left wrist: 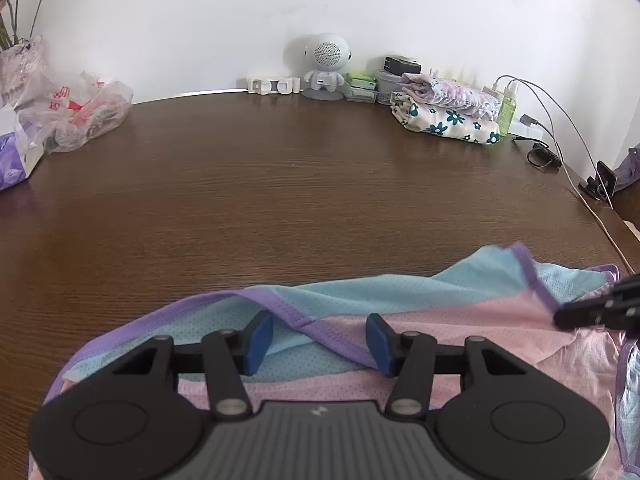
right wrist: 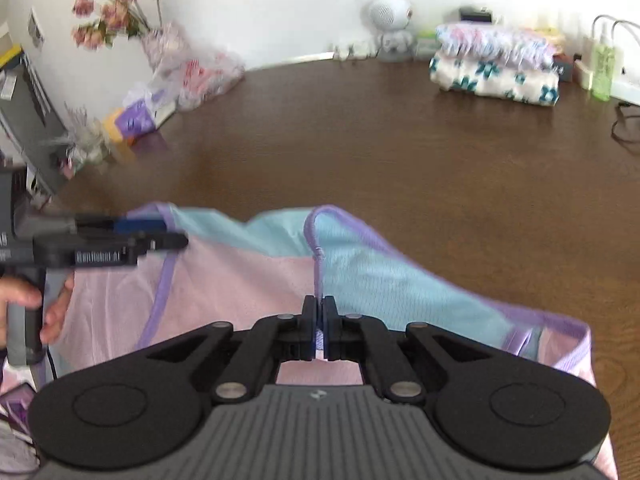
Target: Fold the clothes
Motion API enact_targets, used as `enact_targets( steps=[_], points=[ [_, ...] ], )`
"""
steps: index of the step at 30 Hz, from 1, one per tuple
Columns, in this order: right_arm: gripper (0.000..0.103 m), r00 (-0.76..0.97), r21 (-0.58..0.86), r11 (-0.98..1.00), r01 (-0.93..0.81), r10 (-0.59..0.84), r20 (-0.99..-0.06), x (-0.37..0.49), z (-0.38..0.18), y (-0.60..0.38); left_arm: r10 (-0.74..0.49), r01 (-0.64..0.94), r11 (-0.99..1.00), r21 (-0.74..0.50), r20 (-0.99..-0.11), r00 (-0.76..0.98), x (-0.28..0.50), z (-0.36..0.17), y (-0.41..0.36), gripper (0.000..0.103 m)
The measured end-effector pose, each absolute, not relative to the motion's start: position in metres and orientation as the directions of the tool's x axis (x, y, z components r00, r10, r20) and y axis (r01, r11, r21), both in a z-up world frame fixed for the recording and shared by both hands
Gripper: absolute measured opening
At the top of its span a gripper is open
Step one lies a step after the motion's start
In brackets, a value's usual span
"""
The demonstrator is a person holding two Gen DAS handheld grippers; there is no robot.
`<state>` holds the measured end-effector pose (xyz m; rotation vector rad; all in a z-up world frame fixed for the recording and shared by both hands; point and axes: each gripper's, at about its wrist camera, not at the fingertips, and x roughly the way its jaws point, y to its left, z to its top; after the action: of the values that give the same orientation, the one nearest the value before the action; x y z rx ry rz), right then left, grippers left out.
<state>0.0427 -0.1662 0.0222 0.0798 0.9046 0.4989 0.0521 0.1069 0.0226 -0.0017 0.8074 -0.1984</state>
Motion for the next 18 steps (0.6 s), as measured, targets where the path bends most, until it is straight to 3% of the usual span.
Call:
enact_targets(
  steps=[4, 6, 7, 9, 10, 11, 12, 13, 14, 16, 18],
  points=[
    [0.007, 0.508, 0.304, 0.865, -0.399, 0.484, -0.712, 0.042, 0.025, -0.166, -0.225, 0.144, 0.974, -0.173, -0.725, 0.651, 0.061, 0.026, 0.117, 0.057],
    [0.019, 0.517, 0.323, 0.854, -0.408, 0.508, -0.689, 0.047, 0.034, -0.169, -0.233, 0.113, 0.971, -0.212, -0.726, 0.647, 0.067, 0.027, 0.125, 0.057],
    [0.034, 0.538, 0.319, 0.86, -0.398, 0.5, -0.679, 0.052, 0.038, -0.17, -0.237, 0.097, 0.968, -0.23, -0.726, 0.646, 0.07, 0.028, 0.128, 0.057],
    [0.038, 0.554, 0.344, 0.87, -0.353, 0.491, -0.673, 0.071, 0.039, -0.171, -0.236, 0.087, 0.967, -0.238, -0.725, 0.647, 0.074, 0.028, 0.132, 0.055],
    [0.038, 0.551, 0.365, 0.87, -0.332, 0.492, -0.673, 0.081, 0.037, -0.171, -0.238, 0.084, 0.967, -0.242, -0.723, 0.648, 0.076, 0.028, 0.133, 0.053],
    [0.038, 0.541, 0.384, 0.865, -0.322, 0.501, -0.675, 0.089, 0.033, -0.168, -0.231, 0.075, 0.968, -0.241, -0.723, 0.651, 0.077, 0.028, 0.133, 0.041],
    [0.037, 0.533, 0.403, 0.861, -0.311, 0.509, -0.675, 0.097, 0.029, -0.165, -0.23, 0.058, 0.965, -0.254, -0.724, 0.651, 0.078, 0.026, 0.136, 0.018],
    [0.03, 0.528, 0.421, 0.857, -0.298, 0.515, -0.675, 0.102, 0.024, -0.162, -0.228, 0.041, 0.963, -0.267, -0.725, 0.65, 0.08, 0.025, 0.138, 0.007],
    [0.015, 0.521, 0.436, 0.854, -0.283, 0.518, -0.678, 0.105, 0.019, -0.159, -0.228, 0.024, 0.96, -0.28, -0.725, 0.65, 0.081, 0.023, 0.141, 0.002],
    [0.001, 0.537, 0.456, 0.857, -0.241, 0.509, -0.673, 0.107, 0.01, -0.16, -0.24, 0.002, 0.947, -0.321, -0.705, 0.668, 0.079, 0.02, 0.147, 0.001],
    [0.001, 0.573, 0.467, 0.862, -0.196, 0.487, -0.659, 0.101, 0.005, -0.165, -0.226, -0.017, 0.945, -0.327, -0.69, 0.688, 0.075, 0.018, 0.151, 0.001]
  ],
)
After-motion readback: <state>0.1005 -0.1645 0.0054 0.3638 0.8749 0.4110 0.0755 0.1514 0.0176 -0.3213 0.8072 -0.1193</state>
